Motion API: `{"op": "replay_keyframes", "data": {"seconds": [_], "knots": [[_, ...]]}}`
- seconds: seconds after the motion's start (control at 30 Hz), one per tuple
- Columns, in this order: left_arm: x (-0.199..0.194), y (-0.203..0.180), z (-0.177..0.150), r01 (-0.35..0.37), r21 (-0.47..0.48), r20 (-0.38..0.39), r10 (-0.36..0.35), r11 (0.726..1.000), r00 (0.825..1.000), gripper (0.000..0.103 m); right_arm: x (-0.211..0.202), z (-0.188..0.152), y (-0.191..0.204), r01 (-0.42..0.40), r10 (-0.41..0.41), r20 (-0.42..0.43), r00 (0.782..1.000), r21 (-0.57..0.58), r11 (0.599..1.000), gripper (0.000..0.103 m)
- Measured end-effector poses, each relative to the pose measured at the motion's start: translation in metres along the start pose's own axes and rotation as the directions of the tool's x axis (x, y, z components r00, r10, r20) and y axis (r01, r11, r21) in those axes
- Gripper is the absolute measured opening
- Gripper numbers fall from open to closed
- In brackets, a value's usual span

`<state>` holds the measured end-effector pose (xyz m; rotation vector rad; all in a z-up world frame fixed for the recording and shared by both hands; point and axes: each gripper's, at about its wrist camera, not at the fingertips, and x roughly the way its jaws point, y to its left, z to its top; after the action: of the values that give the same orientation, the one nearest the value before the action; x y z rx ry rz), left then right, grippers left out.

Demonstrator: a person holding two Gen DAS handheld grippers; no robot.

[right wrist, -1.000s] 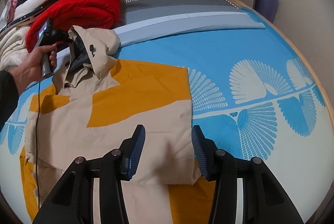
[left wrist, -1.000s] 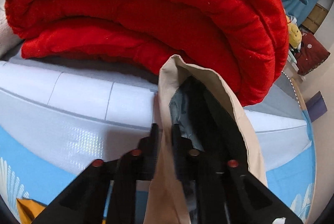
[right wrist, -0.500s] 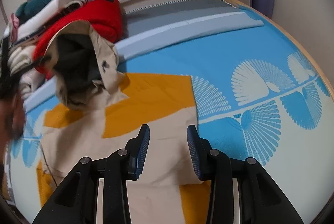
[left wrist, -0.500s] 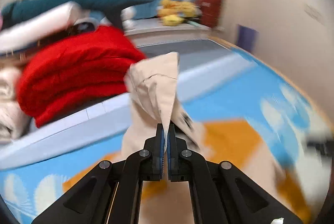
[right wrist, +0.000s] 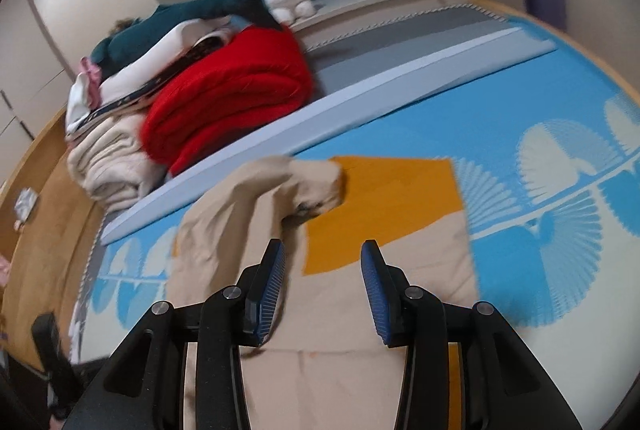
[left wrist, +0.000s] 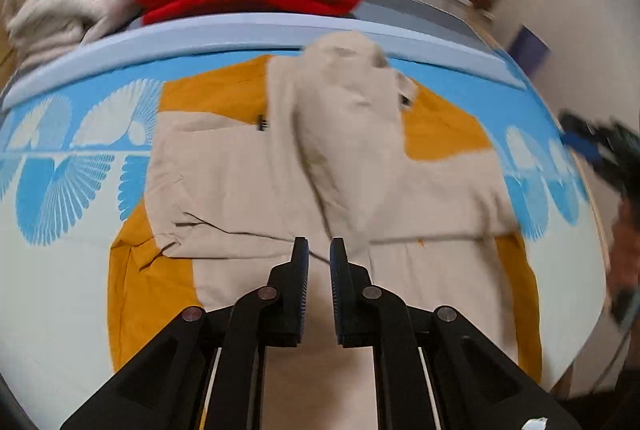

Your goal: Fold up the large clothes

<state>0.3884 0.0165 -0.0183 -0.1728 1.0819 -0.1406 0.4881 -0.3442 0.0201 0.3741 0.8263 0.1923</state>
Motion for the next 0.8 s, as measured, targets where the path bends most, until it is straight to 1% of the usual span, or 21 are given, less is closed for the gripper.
{"op": "replay_keyframes", "data": {"seconds": [0.03,0.07,0.13,0.17,0.27,0.4,0.47,0.53,0.67,0.7,0.73,0.77,0.8], "knots": [[0.008,0.009,0.005,-0.025,-0.047,-0.03,0.024,0.999,0.999,0.01,0.005,-0.003,0.004,-0.02,0.02,-0.018,1.0,-0.002,1.0,0.041],[0.014,0.015,0.006,-0.034,-0.082,-0.053,0.03,0.996,0.998,0.01,0.012,-0.007,0.009,-0.039,0.038,-0.037,0.999,-0.006,0.999,0.041],[0.02,0.027,0.012,-0.016,-0.142,-0.071,0.006,0.99,0.997,0.01,0.023,-0.014,0.021,-0.07,0.068,-0.069,0.995,-0.032,0.997,0.041],[0.022,0.032,0.015,-0.029,-0.17,-0.075,0.017,0.985,0.997,0.01,0.029,-0.019,0.028,-0.092,0.087,-0.088,0.992,-0.055,0.994,0.041],[0.022,0.049,0.019,-0.019,-0.205,-0.074,0.004,0.979,0.997,0.01,0.046,-0.03,0.048,-0.145,0.13,-0.134,0.982,-0.11,0.983,0.042],[0.028,0.064,0.022,-0.019,-0.239,-0.09,-0.003,0.971,0.996,0.01,0.082,-0.027,0.075,-0.221,0.202,-0.176,0.963,-0.093,0.971,0.047],[0.03,0.073,0.023,-0.007,-0.276,-0.094,-0.02,0.961,0.995,0.01,0.111,-0.02,0.089,-0.233,0.214,-0.197,0.957,-0.082,0.969,0.049],[0.03,0.08,0.024,0.003,-0.305,-0.093,-0.033,0.952,0.995,0.01,0.145,-0.011,0.101,-0.248,0.23,-0.241,0.943,-0.045,0.968,0.049],[0.027,0.081,0.029,0.03,-0.315,-0.081,-0.058,0.949,0.995,0.01,0.208,0.0,0.11,-0.214,0.214,-0.311,0.926,0.036,0.976,0.049],[0.026,0.081,0.03,0.037,-0.317,-0.079,-0.066,0.948,0.995,0.01,0.221,0.0,0.11,-0.218,0.226,-0.34,0.913,0.063,0.974,0.046],[0.026,0.082,0.03,0.042,-0.319,-0.079,-0.071,0.947,0.994,0.01,0.228,-0.002,0.111,-0.221,0.235,-0.358,0.904,0.079,0.972,0.037],[0.026,0.082,0.03,0.047,-0.321,-0.08,-0.077,0.946,0.994,0.01,0.232,-0.001,0.11,-0.235,0.253,-0.369,0.894,0.095,0.967,0.001],[0.026,0.082,0.03,0.051,-0.322,-0.081,-0.081,0.945,0.993,0.01,0.226,0.001,0.108,-0.229,0.245,-0.355,0.902,0.085,0.97,0.001]]}}
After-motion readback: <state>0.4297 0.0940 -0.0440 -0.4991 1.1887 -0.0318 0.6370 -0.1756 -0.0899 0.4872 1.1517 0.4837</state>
